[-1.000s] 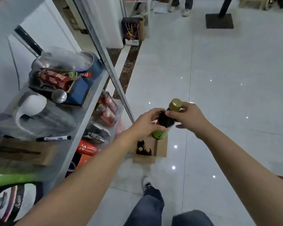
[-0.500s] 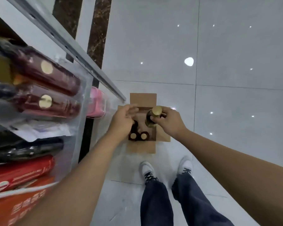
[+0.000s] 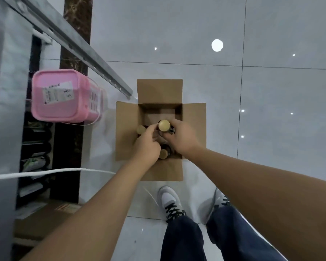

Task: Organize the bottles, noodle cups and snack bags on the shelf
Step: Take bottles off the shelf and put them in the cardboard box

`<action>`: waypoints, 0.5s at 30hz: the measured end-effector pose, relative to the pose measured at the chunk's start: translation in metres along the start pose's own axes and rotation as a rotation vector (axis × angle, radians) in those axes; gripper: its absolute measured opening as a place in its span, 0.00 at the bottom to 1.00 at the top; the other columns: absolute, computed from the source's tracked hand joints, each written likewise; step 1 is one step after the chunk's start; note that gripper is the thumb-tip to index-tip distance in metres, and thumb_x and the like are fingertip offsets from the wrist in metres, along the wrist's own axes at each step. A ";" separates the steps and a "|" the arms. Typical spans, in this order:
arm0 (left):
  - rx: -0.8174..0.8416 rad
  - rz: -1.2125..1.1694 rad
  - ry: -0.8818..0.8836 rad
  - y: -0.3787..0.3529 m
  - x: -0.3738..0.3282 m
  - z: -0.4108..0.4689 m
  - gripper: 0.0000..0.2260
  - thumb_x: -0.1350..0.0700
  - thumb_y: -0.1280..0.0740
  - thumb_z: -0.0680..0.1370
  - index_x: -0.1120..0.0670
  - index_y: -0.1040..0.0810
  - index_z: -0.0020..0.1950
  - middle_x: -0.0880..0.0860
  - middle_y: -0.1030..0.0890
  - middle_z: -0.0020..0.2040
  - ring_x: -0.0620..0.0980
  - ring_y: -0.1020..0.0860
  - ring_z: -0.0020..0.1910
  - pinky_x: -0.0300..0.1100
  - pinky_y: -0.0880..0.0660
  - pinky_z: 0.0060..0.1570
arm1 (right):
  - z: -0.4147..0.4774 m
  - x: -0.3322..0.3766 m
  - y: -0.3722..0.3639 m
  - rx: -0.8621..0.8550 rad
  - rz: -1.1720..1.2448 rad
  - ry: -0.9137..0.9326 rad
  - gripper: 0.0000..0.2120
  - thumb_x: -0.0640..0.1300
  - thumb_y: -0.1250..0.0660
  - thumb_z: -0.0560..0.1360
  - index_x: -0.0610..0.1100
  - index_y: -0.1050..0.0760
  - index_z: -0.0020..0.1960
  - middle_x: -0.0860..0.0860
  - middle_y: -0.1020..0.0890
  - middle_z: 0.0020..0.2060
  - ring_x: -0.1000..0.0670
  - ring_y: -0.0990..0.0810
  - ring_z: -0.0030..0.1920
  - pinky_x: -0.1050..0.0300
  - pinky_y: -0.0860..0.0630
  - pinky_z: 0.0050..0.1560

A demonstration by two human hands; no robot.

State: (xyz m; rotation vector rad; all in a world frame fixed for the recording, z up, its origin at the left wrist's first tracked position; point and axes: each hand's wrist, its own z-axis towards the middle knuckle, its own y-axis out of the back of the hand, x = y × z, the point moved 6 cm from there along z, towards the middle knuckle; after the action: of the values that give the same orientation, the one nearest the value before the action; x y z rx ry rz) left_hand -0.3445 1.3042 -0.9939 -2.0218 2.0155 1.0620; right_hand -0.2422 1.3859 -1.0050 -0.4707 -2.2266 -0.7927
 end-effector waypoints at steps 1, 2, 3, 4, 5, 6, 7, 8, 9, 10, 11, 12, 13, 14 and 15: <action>0.013 0.015 0.001 -0.003 0.006 0.006 0.30 0.71 0.45 0.76 0.45 0.27 0.71 0.45 0.20 0.58 0.49 0.24 0.62 0.48 0.27 0.66 | 0.004 -0.007 -0.004 0.002 -0.001 0.001 0.16 0.46 0.29 0.77 0.49 0.23 0.64 0.52 0.17 0.55 0.52 0.21 0.55 0.61 0.29 0.51; 0.022 0.033 -0.002 -0.004 0.011 0.010 0.30 0.69 0.45 0.76 0.43 0.28 0.71 0.47 0.20 0.60 0.50 0.24 0.63 0.51 0.26 0.66 | 0.007 -0.013 -0.008 0.008 -0.004 0.002 0.16 0.46 0.29 0.77 0.48 0.23 0.64 0.52 0.17 0.55 0.53 0.21 0.54 0.60 0.29 0.51; 0.036 0.066 -0.004 -0.006 0.014 0.013 0.30 0.68 0.44 0.76 0.41 0.29 0.71 0.48 0.20 0.63 0.51 0.24 0.64 0.53 0.26 0.66 | 0.009 -0.018 -0.013 0.021 -0.010 -0.005 0.16 0.45 0.29 0.77 0.48 0.23 0.64 0.52 0.17 0.55 0.54 0.22 0.53 0.60 0.29 0.52; 0.056 0.116 -0.009 -0.008 0.018 0.016 0.29 0.66 0.43 0.77 0.39 0.30 0.71 0.49 0.21 0.65 0.52 0.24 0.65 0.54 0.27 0.66 | 0.012 -0.024 -0.019 0.037 -0.019 -0.012 0.16 0.44 0.29 0.77 0.47 0.23 0.64 0.51 0.17 0.56 0.54 0.23 0.53 0.60 0.28 0.53; 0.083 0.187 -0.010 -0.010 0.020 0.018 0.28 0.64 0.43 0.78 0.38 0.33 0.73 0.49 0.22 0.67 0.54 0.25 0.66 0.54 0.27 0.66 | 0.015 -0.029 -0.024 0.051 -0.033 -0.017 0.16 0.44 0.30 0.77 0.47 0.23 0.65 0.51 0.17 0.56 0.54 0.22 0.54 0.59 0.27 0.54; 0.104 0.274 -0.007 -0.012 0.023 0.019 0.27 0.62 0.42 0.80 0.39 0.36 0.76 0.50 0.23 0.69 0.55 0.25 0.66 0.52 0.28 0.66 | 0.018 -0.034 -0.029 0.063 -0.051 -0.021 0.17 0.44 0.30 0.77 0.47 0.24 0.65 0.50 0.17 0.57 0.52 0.22 0.56 0.57 0.26 0.55; 0.119 0.346 -0.003 -0.013 0.026 0.021 0.27 0.60 0.42 0.82 0.41 0.39 0.78 0.50 0.25 0.71 0.55 0.26 0.67 0.51 0.28 0.65 | 0.021 -0.038 -0.035 0.073 -0.067 -0.027 0.18 0.44 0.30 0.77 0.47 0.24 0.66 0.50 0.18 0.58 0.50 0.21 0.58 0.54 0.25 0.57; 0.130 0.387 0.000 -0.014 0.030 0.023 0.27 0.60 0.42 0.82 0.42 0.41 0.79 0.51 0.26 0.72 0.56 0.26 0.67 0.50 0.28 0.64 | 0.024 -0.042 -0.040 0.087 -0.083 -0.035 0.19 0.43 0.30 0.77 0.47 0.25 0.67 0.49 0.18 0.59 0.48 0.21 0.59 0.52 0.24 0.59; 0.139 0.406 0.001 -0.015 0.032 0.023 0.27 0.60 0.43 0.82 0.42 0.41 0.79 0.51 0.26 0.73 0.56 0.27 0.68 0.50 0.28 0.65 | 0.027 -0.045 -0.045 0.106 -0.096 -0.044 0.20 0.43 0.30 0.76 0.47 0.25 0.67 0.49 0.18 0.59 0.47 0.21 0.60 0.51 0.24 0.60; 0.153 0.417 0.009 -0.017 0.034 0.023 0.27 0.60 0.42 0.82 0.43 0.42 0.80 0.52 0.27 0.73 0.56 0.27 0.69 0.49 0.29 0.66 | 0.028 -0.048 -0.049 0.129 -0.103 -0.058 0.20 0.43 0.30 0.76 0.47 0.26 0.68 0.48 0.18 0.60 0.46 0.21 0.60 0.50 0.24 0.60; 0.164 0.423 0.019 -0.018 0.036 0.023 0.28 0.60 0.42 0.82 0.43 0.43 0.80 0.52 0.29 0.75 0.57 0.29 0.71 0.49 0.31 0.68 | 0.029 -0.050 -0.053 0.153 -0.106 -0.077 0.20 0.42 0.30 0.77 0.46 0.26 0.68 0.47 0.18 0.60 0.46 0.21 0.61 0.50 0.24 0.61; 0.166 0.420 0.039 -0.019 0.037 0.023 0.29 0.61 0.42 0.82 0.44 0.44 0.81 0.53 0.31 0.76 0.56 0.30 0.72 0.49 0.32 0.70 | 0.029 -0.051 -0.055 0.169 -0.108 -0.092 0.21 0.41 0.31 0.77 0.46 0.27 0.69 0.47 0.18 0.60 0.46 0.21 0.61 0.50 0.24 0.62; 0.160 0.416 0.054 -0.019 0.037 0.023 0.30 0.61 0.42 0.82 0.45 0.45 0.81 0.52 0.33 0.77 0.56 0.32 0.73 0.49 0.33 0.71 | 0.030 -0.052 -0.056 0.172 -0.108 -0.101 0.21 0.41 0.31 0.77 0.46 0.27 0.70 0.46 0.18 0.61 0.45 0.21 0.61 0.49 0.24 0.62; 0.153 0.422 0.055 -0.018 0.036 0.023 0.30 0.62 0.42 0.81 0.46 0.46 0.82 0.52 0.34 0.78 0.56 0.32 0.74 0.49 0.34 0.72 | 0.031 -0.051 -0.056 0.170 -0.111 -0.104 0.21 0.41 0.32 0.78 0.46 0.28 0.70 0.46 0.18 0.61 0.45 0.21 0.61 0.48 0.24 0.62; 0.151 0.436 0.049 -0.017 0.034 0.022 0.30 0.62 0.42 0.82 0.47 0.46 0.82 0.52 0.36 0.79 0.56 0.33 0.74 0.49 0.35 0.72 | 0.031 -0.050 -0.056 0.169 -0.115 -0.107 0.21 0.41 0.32 0.78 0.46 0.28 0.70 0.46 0.18 0.61 0.44 0.21 0.61 0.48 0.24 0.62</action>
State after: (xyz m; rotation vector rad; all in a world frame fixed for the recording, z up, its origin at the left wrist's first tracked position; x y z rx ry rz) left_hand -0.3417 1.2892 -1.0353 -1.5891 2.5485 0.8885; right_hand -0.2543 1.3605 -1.0809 -0.3115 -2.4134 -0.6436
